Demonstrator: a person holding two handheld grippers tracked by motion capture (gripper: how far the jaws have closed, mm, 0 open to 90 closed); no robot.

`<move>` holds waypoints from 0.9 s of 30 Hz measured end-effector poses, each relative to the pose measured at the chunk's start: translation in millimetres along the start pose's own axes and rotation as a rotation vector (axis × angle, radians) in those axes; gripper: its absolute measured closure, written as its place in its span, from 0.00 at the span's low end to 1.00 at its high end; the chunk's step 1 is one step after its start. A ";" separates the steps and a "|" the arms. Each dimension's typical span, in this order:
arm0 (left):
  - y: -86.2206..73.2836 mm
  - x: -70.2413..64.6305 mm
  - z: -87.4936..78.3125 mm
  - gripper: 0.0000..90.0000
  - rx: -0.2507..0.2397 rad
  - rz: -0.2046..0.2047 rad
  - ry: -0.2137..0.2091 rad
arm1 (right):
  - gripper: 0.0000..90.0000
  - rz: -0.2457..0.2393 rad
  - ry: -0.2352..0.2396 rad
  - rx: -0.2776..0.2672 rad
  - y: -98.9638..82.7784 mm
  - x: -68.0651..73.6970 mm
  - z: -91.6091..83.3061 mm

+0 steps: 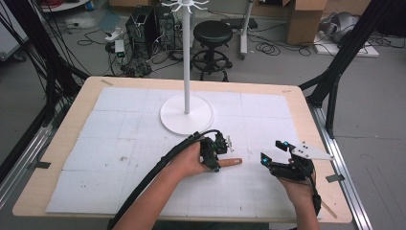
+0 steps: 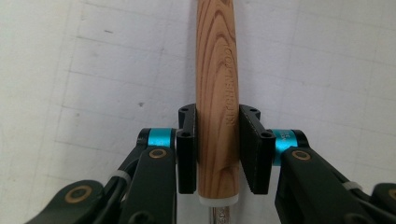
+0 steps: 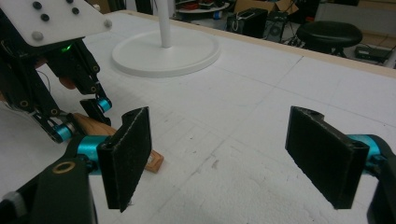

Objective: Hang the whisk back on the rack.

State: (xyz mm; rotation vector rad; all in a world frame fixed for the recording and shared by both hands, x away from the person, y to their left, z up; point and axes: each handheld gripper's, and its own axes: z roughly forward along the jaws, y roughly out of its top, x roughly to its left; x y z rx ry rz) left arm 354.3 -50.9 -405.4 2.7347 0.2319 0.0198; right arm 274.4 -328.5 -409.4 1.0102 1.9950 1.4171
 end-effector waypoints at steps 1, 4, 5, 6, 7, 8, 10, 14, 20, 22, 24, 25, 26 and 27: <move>0.0 0.0 0.0 0.79 0.000 0.000 0.000 | 0.24 0.000 0.000 0.000 0.0 0.0 0.0; -2.7 0.8 -11.0 0.79 -0.052 0.001 0.000 | 0.24 0.000 -0.002 0.002 0.1 0.0 0.4; -5.7 2.1 -21.9 0.79 -0.094 -0.011 -0.007 | 0.24 0.003 0.001 0.003 0.3 0.0 0.4; -5.7 2.1 -21.9 0.79 -0.094 -0.011 -0.007 | 0.24 0.003 0.001 0.003 0.3 0.0 0.4; -7.6 2.4 -28.2 0.79 -0.119 -0.010 0.000 | 0.24 0.003 0.002 0.001 0.4 0.1 0.4; -12.3 4.0 -40.2 0.79 -0.154 -0.017 -0.005 | 0.24 0.000 0.002 -0.001 0.5 -0.3 0.7; -15.0 4.3 -46.4 0.79 -0.175 -0.015 0.009 | 0.24 0.001 0.004 0.000 0.4 0.3 1.4; -27.8 8.5 -72.1 0.79 -0.259 -0.041 0.016 | 0.24 -0.003 0.004 0.003 0.6 0.6 2.2; -48.6 16.3 -113.0 0.79 -0.415 -0.083 0.009 | 0.24 -0.005 0.007 0.004 1.2 2.1 3.4; -53.6 17.9 -124.1 0.79 -0.434 -0.084 0.021 | 0.24 -0.010 0.007 0.007 1.5 2.3 4.3; -57.3 18.6 -133.8 0.79 -0.460 -0.084 0.031 | 0.24 -0.010 0.011 0.008 2.2 3.4 4.8; -59.1 19.3 -138.3 0.79 -0.477 -0.084 0.022 | 0.24 -0.009 0.012 0.006 2.6 3.8 5.0; -61.0 19.4 -143.3 0.79 -0.488 -0.080 0.029 | 0.24 -0.010 0.012 0.004 2.8 4.0 5.3; -62.7 19.4 -147.9 0.79 -0.500 -0.081 0.031 | 0.24 -0.014 0.014 0.008 3.2 4.6 5.8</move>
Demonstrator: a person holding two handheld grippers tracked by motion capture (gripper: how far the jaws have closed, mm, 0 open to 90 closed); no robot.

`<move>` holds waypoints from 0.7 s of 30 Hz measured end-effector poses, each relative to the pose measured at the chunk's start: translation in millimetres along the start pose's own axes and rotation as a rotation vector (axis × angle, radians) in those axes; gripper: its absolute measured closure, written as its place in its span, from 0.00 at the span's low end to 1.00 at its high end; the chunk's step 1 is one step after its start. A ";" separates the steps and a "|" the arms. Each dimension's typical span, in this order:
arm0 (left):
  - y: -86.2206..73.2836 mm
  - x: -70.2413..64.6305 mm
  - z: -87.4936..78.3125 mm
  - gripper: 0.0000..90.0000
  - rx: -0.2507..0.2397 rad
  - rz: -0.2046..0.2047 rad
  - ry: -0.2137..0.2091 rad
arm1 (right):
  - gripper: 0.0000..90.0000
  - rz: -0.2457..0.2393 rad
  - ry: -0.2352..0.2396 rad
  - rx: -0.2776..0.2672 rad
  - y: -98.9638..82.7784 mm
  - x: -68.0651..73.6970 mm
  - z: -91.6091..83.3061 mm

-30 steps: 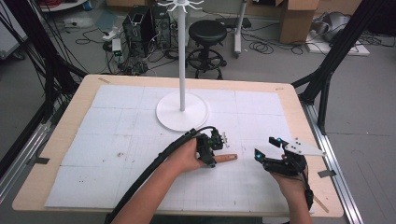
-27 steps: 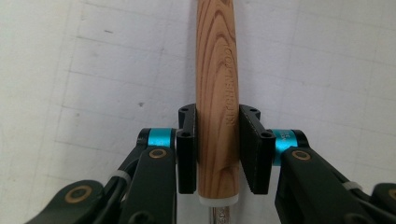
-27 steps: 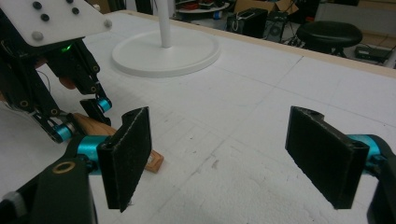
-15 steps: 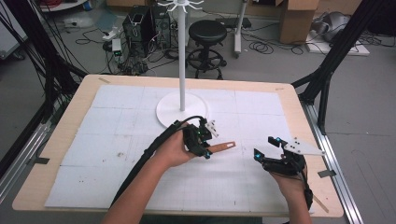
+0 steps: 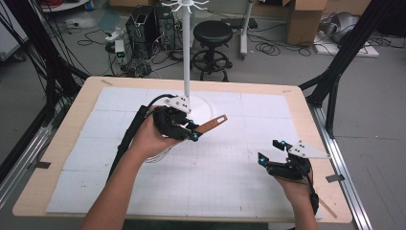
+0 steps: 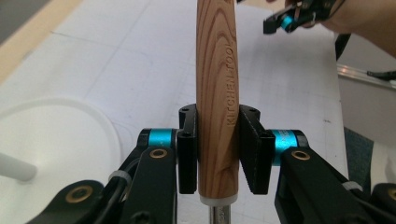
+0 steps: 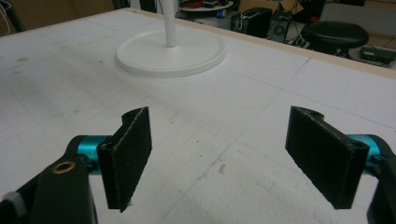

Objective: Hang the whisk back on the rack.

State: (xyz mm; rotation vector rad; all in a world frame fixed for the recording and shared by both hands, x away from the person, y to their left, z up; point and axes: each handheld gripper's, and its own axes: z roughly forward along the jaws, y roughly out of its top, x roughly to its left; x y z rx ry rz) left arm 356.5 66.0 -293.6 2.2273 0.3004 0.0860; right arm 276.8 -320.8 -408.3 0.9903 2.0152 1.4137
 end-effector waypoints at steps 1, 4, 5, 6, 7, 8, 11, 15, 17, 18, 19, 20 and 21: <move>0.5 0.3 -4.7 0.79 -0.012 0.004 0.000 | 0.24 0.001 0.001 0.003 0.0 0.5 0.4; 5.0 0.7 -24.0 0.79 -0.047 0.014 0.026 | 0.24 0.001 0.004 0.007 0.3 1.2 1.3; 5.0 0.7 -24.0 0.79 -0.047 0.014 0.026 | 0.24 0.001 0.004 0.007 0.3 1.2 1.3; 6.9 0.9 -29.2 0.79 -0.057 0.018 0.032 | 0.24 0.001 0.004 0.007 0.4 1.3 1.5; 10.6 2.3 -40.5 0.79 -0.086 0.015 0.038 | 0.24 0.001 0.003 0.004 0.6 1.3 1.7; 10.6 2.3 -40.5 0.79 -0.086 0.015 0.038 | 0.24 -0.004 0.004 0.003 0.6 1.1 1.9; 14.5 5.4 -55.3 0.79 -0.116 0.008 0.061 | 0.24 -0.001 0.005 0.001 0.8 1.2 2.0; 15.8 10.7 -72.3 0.79 -0.146 0.005 0.096 | 0.24 0.000 0.004 0.001 0.9 1.6 1.8; 15.2 13.4 -79.1 0.79 -0.163 -0.010 0.101 | 0.24 -0.002 0.004 0.001 1.0 2.0 2.1; 14.8 14.3 -82.3 0.79 -0.172 -0.005 0.115 | 0.24 -0.010 0.004 0.001 1.0 1.7 2.4; 14.5 15.5 -85.0 0.79 -0.179 -0.012 0.118 | 0.24 -0.007 0.006 0.003 1.1 2.1 2.7; 14.1 16.7 -87.0 0.79 -0.186 -0.020 0.114 | 0.24 -0.008 0.007 0.004 1.2 2.5 3.5; 13.7 17.4 -89.2 0.79 -0.194 -0.017 0.126 | 0.24 -0.008 0.007 0.004 1.2 2.5 3.5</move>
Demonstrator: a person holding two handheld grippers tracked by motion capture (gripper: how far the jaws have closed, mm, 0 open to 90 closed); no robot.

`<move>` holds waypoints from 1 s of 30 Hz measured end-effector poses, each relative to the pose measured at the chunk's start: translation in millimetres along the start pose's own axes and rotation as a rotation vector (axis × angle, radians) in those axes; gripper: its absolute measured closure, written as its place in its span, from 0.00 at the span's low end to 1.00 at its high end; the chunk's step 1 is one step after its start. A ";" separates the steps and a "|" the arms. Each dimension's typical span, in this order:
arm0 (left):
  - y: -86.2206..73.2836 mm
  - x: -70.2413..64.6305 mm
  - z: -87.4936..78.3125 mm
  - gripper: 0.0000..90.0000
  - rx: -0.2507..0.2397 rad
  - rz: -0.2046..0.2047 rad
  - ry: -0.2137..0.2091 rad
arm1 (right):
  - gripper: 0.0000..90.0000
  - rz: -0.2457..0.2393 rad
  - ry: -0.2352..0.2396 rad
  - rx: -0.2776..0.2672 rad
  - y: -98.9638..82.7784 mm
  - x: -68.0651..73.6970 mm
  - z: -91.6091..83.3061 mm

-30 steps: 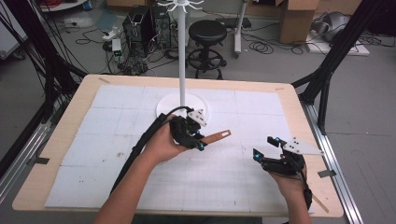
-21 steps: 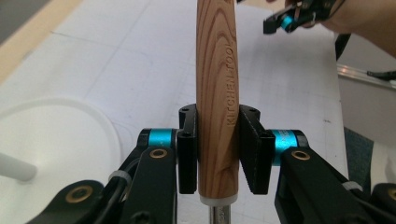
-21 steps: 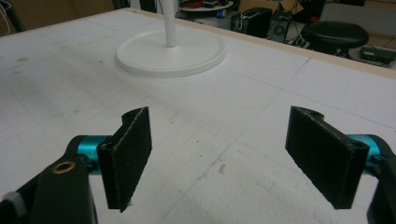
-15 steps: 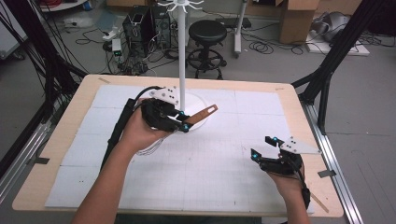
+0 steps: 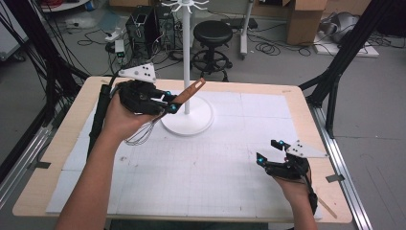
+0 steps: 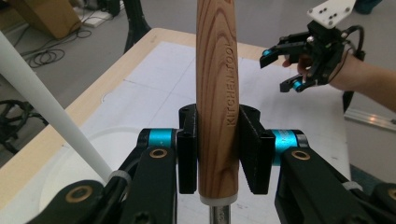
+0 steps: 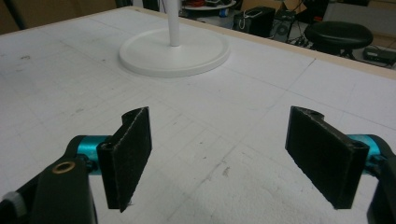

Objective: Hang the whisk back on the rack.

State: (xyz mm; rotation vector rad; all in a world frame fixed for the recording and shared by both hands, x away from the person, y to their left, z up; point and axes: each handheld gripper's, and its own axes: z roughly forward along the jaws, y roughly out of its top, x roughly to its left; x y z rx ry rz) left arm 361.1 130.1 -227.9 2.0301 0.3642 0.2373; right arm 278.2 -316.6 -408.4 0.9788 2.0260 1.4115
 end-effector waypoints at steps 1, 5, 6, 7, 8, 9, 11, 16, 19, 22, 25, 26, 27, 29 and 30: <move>0.1 1.3 -1.5 0.79 -0.008 -0.008 -0.002 | 0.24 0.000 0.002 0.003 -0.1 0.3 0.3; 1.1 6.2 -7.1 0.79 -0.025 -0.014 0.017 | 0.24 0.001 0.004 0.003 0.1 0.7 0.5; 1.5 7.8 -8.7 0.79 -0.031 -0.019 0.022 | 0.24 0.001 0.004 0.003 0.1 0.7 0.5; 3.1 11.7 -11.7 0.79 -0.036 -0.027 0.034 | 0.24 0.001 -0.001 -0.002 0.1 -0.5 -0.7; 3.1 11.7 -11.7 0.79 -0.036 -0.027 0.034 | 0.24 0.001 -0.001 -0.002 0.1 -0.5 -0.7; 4.4 13.1 -13.7 0.79 -0.043 -0.030 0.047 | 0.24 0.001 -0.001 -0.004 0.1 -0.8 -1.0; 7.8 16.5 -18.1 0.79 -0.053 -0.032 0.056 | 0.24 0.008 0.000 -0.005 0.2 -0.6 -1.5; 18.7 22.3 -27.2 0.79 -0.068 -0.036 0.083 | 0.24 -0.001 0.006 0.001 0.1 0.5 1.1; 23.0 25.7 -32.0 0.79 -0.085 -0.045 0.090 | 0.24 -0.003 0.002 0.000 0.3 0.1 0.4; 25.3 28.3 -35.3 0.79 -0.112 -0.052 0.103 | 0.24 0.001 0.002 -0.001 0.2 0.1 -0.2; 25.3 31.7 -37.8 0.79 -0.144 -0.071 0.105 | 0.24 -0.003 0.004 0.000 0.3 0.9 0.2; 25.2 32.9 -38.7 0.79 -0.144 -0.071 0.111 | 0.24 -0.003 0.003 0.005 0.2 1.4 0.3; 25.1 34.0 -39.5 0.79 -0.146 -0.073 0.113 | 0.24 -0.007 0.002 0.005 0.2 1.3 0.6; 25.2 36.0 -41.2 0.79 -0.160 -0.082 0.117 | 0.24 -0.008 0.004 0.009 0.1 2.1 0.9; 25.8 37.0 -42.0 0.79 -0.162 -0.086 0.120 | 0.24 -0.008 0.004 0.009 0.1 2.1 0.9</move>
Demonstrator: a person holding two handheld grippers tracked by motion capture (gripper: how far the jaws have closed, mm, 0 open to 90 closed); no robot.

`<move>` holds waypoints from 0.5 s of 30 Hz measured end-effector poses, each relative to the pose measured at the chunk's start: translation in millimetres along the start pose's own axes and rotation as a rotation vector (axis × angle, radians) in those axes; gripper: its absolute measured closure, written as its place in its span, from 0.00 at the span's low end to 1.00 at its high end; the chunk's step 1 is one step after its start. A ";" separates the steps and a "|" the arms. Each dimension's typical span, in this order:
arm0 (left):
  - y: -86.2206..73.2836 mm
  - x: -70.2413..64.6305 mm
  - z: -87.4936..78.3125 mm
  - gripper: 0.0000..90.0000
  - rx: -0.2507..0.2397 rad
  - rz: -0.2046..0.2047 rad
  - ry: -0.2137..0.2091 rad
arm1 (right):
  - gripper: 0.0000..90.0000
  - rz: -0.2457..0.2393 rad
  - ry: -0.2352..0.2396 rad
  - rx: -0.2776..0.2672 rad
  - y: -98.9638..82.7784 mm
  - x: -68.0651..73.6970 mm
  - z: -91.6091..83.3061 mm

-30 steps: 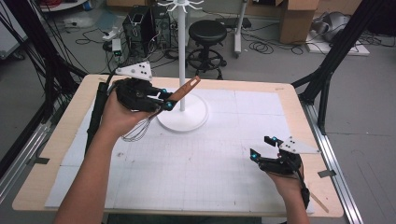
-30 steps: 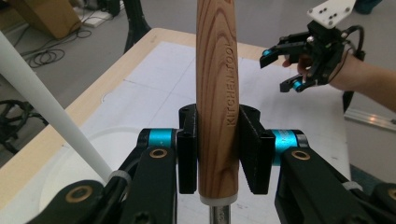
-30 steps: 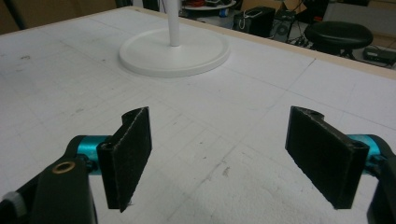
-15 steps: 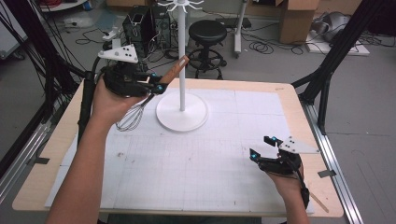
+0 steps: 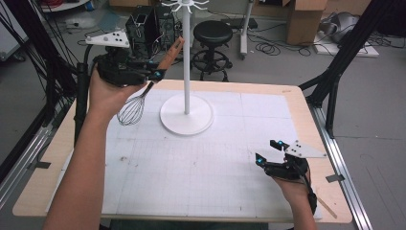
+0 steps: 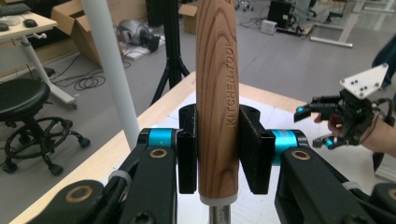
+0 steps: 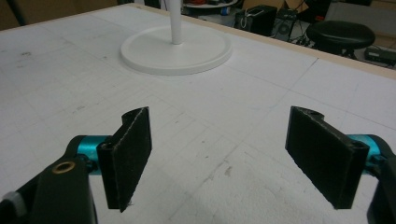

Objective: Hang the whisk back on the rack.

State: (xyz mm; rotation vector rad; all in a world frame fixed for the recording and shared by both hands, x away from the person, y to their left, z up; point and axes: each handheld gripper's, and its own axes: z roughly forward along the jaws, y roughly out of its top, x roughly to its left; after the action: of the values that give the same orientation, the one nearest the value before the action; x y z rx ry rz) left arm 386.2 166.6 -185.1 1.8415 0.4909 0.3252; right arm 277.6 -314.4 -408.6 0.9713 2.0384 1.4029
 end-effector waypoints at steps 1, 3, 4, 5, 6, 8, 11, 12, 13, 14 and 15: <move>0.9 0.9 -0.3 0.79 -0.004 0.003 0.005 | 0.24 -0.003 -0.002 -0.001 -0.1 0.0 0.4; 3.6 2.1 -0.5 0.79 -0.009 -0.001 0.007 | 0.24 -0.002 -0.001 0.000 0.0 0.1 0.6; 5.3 2.5 -0.8 0.79 -0.011 0.006 0.015 | 0.24 -0.004 -0.002 0.000 0.0 0.2 0.7; 7.1 3.1 -0.8 0.79 -0.017 0.003 0.012 | 0.24 -0.002 0.000 0.002 0.0 0.5 0.7; 8.7 3.7 -1.3 0.79 -0.021 0.002 0.012 | 0.24 -0.004 -0.002 0.000 0.0 0.2 0.7; 12.1 5.3 -1.6 0.79 -0.030 -0.001 0.023 | 0.24 -0.001 -0.002 -0.001 -0.1 0.0 0.3; 15.5 9.8 -1.0 0.79 -0.039 -0.013 0.030 | 0.24 0.004 -0.001 -0.001 0.0 -0.2 -0.1; 16.4 11.2 -0.8 0.79 -0.042 -0.013 0.037 | 0.24 -0.001 -0.001 0.000 -0.1 -0.2 0.3; 17.3 12.8 -0.7 0.79 -0.046 -0.015 0.045 | 0.24 -0.003 -0.002 0.000 -0.1 -0.3 0.6; 18.1 14.6 -0.5 0.79 -0.051 -0.025 0.042 | 0.24 -0.003 -0.002 0.000 -0.1 -0.3 0.6; 20.5 17.4 -1.2 0.79 -0.061 -0.024 0.054 | 0.24 -0.001 0.001 0.004 -0.1 0.4 0.5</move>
State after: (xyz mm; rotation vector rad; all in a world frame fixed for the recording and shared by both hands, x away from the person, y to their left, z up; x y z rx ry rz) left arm 404.4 170.5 -165.7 1.7706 0.5341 0.3701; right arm 277.7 -313.9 -408.9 0.9718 2.0433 1.3995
